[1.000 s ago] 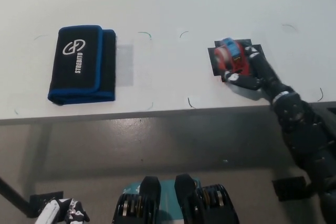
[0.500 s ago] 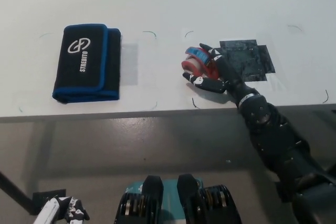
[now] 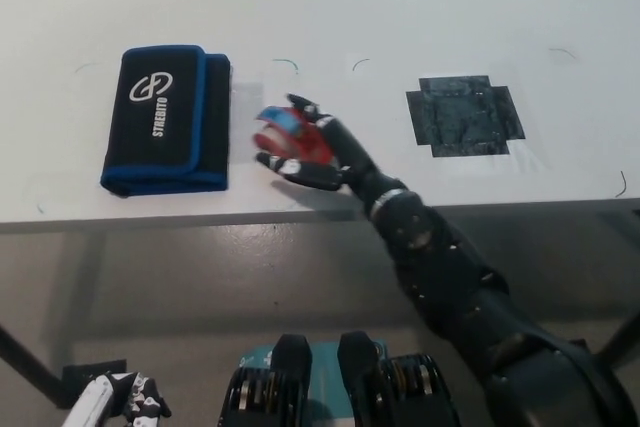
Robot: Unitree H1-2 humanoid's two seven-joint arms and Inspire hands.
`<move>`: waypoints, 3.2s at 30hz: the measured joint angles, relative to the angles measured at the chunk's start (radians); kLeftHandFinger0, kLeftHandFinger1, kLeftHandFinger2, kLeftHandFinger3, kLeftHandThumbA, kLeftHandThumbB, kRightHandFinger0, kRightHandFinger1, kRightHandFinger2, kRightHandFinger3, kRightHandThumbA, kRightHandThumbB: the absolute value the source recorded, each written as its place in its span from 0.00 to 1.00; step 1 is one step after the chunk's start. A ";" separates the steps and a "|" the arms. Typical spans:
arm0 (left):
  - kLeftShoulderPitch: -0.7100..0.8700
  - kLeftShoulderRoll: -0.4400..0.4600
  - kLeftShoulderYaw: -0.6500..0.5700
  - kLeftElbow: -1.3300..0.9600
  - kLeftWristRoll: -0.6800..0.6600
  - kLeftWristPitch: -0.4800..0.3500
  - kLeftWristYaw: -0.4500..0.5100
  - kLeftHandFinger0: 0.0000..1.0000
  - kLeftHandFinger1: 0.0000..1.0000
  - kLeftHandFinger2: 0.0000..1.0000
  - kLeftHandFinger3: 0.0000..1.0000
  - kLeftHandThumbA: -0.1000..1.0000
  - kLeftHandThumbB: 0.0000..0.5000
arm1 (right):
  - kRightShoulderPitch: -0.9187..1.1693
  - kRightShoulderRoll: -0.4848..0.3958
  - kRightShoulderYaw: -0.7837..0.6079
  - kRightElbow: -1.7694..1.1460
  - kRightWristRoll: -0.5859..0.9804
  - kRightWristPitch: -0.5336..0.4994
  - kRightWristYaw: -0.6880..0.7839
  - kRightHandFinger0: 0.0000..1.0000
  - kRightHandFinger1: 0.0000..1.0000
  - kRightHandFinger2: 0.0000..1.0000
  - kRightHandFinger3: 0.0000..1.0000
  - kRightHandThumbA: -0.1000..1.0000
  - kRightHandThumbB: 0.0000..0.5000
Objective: Use the right hand to move the tape on the right hand side to the notebook on the left hand side
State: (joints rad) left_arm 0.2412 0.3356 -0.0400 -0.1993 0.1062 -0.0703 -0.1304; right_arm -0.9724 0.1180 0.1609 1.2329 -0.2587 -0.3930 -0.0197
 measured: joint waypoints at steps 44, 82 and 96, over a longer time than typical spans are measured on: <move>0.001 0.003 0.010 0.000 -0.001 0.001 -0.014 0.28 0.22 0.26 0.41 0.26 0.01 | 0.217 -0.262 0.016 -0.632 0.001 0.041 0.100 1.00 1.00 1.00 1.00 0.85 0.71; -0.008 0.003 0.036 0.007 0.000 -0.002 -0.014 0.28 0.21 0.26 0.41 0.22 0.01 | 1.058 -0.438 -0.033 -1.315 0.000 0.084 0.148 1.00 1.00 1.00 1.00 0.91 0.39; 0.006 0.003 0.034 0.016 0.003 -0.003 -0.014 0.27 0.21 0.25 0.42 0.28 0.00 | 1.075 -0.439 -0.031 -1.302 -0.028 0.084 0.148 1.00 1.00 1.00 1.00 0.95 0.42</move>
State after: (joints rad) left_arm 0.2470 0.3388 -0.0058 -0.1836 0.1095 -0.0733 -0.1448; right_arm 0.1025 -0.3215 0.1301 -0.0695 -0.2868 -0.3086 0.1279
